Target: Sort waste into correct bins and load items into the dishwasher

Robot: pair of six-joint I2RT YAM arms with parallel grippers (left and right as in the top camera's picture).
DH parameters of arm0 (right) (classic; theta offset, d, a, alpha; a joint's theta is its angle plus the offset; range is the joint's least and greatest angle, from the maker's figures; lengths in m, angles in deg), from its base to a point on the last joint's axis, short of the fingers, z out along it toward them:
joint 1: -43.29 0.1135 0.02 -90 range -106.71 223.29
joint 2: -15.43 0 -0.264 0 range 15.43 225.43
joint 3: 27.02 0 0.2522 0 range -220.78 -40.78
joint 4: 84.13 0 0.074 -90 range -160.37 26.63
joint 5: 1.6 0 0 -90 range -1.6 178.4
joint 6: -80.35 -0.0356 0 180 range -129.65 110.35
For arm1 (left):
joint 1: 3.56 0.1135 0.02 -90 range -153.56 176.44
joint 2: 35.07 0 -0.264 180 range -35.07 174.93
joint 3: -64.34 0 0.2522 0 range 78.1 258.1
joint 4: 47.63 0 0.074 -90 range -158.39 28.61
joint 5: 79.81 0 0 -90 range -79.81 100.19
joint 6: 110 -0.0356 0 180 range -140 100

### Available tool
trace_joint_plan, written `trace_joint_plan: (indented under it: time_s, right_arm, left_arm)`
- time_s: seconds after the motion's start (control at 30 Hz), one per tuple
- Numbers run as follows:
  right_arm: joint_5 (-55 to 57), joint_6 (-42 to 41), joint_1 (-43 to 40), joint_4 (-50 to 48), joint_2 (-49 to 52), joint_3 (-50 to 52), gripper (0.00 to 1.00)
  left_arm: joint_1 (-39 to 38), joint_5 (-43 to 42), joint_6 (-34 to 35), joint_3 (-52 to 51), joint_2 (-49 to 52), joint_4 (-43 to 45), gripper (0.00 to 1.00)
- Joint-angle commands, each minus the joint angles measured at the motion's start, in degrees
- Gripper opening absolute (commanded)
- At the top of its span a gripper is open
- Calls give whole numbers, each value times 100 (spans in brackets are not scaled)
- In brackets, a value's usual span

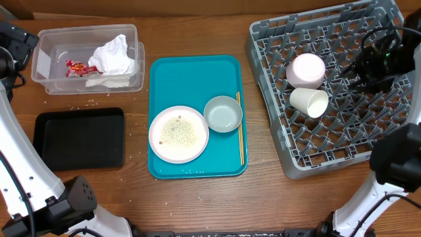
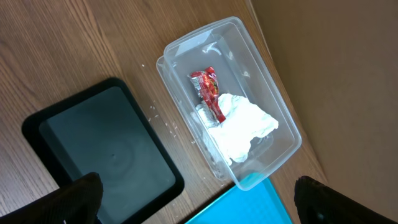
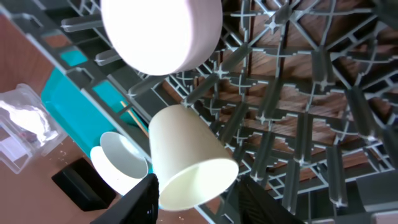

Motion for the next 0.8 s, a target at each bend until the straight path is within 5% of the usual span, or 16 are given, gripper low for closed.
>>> trace_joint_plan:
  time_s: [0.0,0.1,0.27,0.4,0.5,0.67,0.77]
  right_arm:
    - [57,-92,11,-4,-817,-120,53]
    - [31,-111,46,-4,-1163,-118,66]
    - [37,-109,525,-4,-1563,-103,68]
    - [463,-308,1145,-4,-1574,81,84]
    - [1473,-756,1613,-7,-1574,424,84]
    - [1891,-1307,2208,-275,-1574,1248,61]
    - [2157,-1676,2267,-492,-1574,1687,56]
  left_arm:
    - [-39,68,-85,4,39,4,100]
    - [-39,68,-85,4,39,4,100]
    - [-39,70,-85,4,39,4,100]
    - [-39,68,-85,4,39,4,100]
    - [-39,68,-85,4,39,4,100]
    - [-39,68,-85,4,39,4,100]
    - [-39,68,-85,4,39,4,100]
